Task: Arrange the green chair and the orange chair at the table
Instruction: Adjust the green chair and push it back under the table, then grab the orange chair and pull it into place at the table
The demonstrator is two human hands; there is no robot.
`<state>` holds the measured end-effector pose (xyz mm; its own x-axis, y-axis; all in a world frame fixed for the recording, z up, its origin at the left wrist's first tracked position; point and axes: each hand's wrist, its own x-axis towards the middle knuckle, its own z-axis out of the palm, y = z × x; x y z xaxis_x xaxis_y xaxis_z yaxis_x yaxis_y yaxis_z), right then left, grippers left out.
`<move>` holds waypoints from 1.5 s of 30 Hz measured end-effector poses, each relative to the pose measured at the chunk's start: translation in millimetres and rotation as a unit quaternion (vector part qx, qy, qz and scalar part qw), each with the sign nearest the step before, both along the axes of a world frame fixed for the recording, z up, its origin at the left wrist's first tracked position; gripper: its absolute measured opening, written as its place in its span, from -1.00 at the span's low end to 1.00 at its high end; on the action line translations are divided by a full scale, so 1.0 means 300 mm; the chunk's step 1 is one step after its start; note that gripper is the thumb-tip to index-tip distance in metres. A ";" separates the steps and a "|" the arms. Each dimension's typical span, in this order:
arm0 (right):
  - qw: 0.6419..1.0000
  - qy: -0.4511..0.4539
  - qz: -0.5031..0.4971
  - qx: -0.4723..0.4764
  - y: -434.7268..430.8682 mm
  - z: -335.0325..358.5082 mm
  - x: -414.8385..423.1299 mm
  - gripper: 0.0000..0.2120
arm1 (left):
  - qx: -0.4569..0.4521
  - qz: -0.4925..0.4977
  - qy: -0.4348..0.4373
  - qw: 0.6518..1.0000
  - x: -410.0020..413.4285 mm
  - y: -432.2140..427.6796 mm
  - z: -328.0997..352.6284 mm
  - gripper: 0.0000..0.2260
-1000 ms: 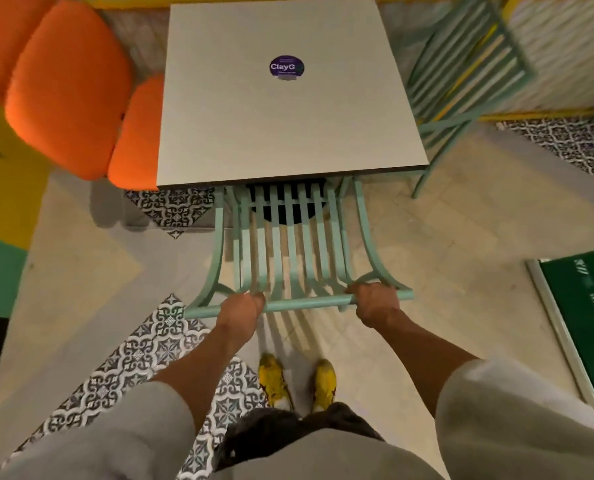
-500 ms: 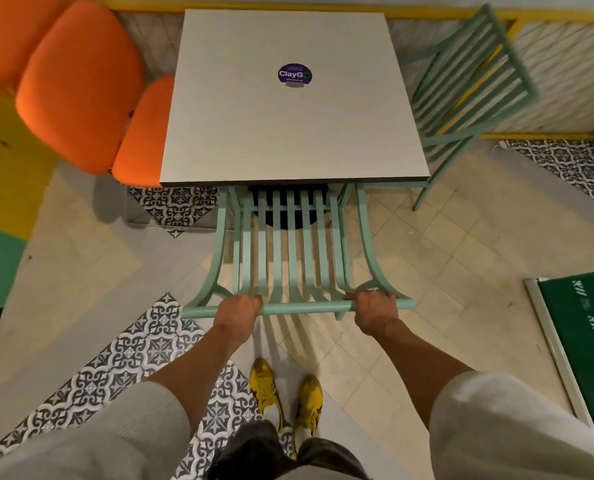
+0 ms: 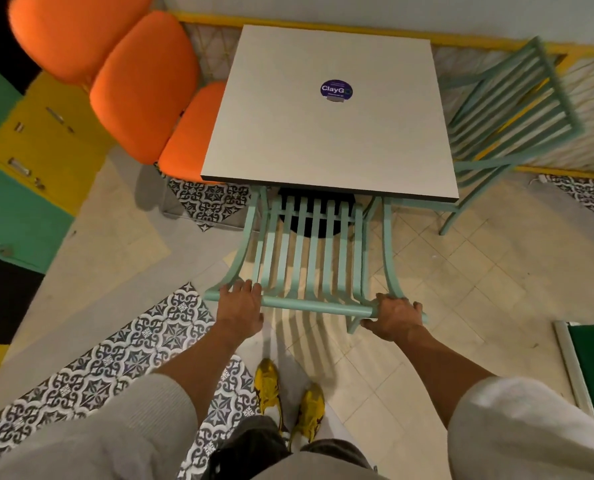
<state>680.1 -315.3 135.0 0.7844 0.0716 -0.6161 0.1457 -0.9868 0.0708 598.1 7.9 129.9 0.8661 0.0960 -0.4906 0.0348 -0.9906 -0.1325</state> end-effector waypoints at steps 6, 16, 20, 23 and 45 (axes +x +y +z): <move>0.995 0.069 0.059 0.030 0.140 0.062 0.037 0.11 | -0.023 0.049 0.001 0.999 -0.032 0.101 0.047 -0.28; 0.964 0.119 0.221 0.088 0.709 0.162 0.110 0.32 | -0.114 0.166 -0.006 0.979 -0.124 0.538 0.119 0.04; 0.951 0.124 0.271 0.086 1.073 0.160 0.119 0.33 | -0.198 0.230 0.037 0.952 -0.188 0.808 0.121 0.03; 0.941 0.129 0.301 0.088 1.370 0.171 0.095 0.28 | -0.239 0.265 0.062 0.932 -0.249 1.049 0.134 0.05; 0.926 -0.164 0.216 0.262 2.832 0.743 0.562 -0.09 | -0.149 0.097 -0.177 0.968 0.251 2.556 0.744 0.00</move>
<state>848.8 534.4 357.8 0.7520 0.6438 -0.1414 0.5901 -0.7532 -0.2906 673.3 774.6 353.0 0.9648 0.1738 -0.1974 0.2152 -0.9532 0.2124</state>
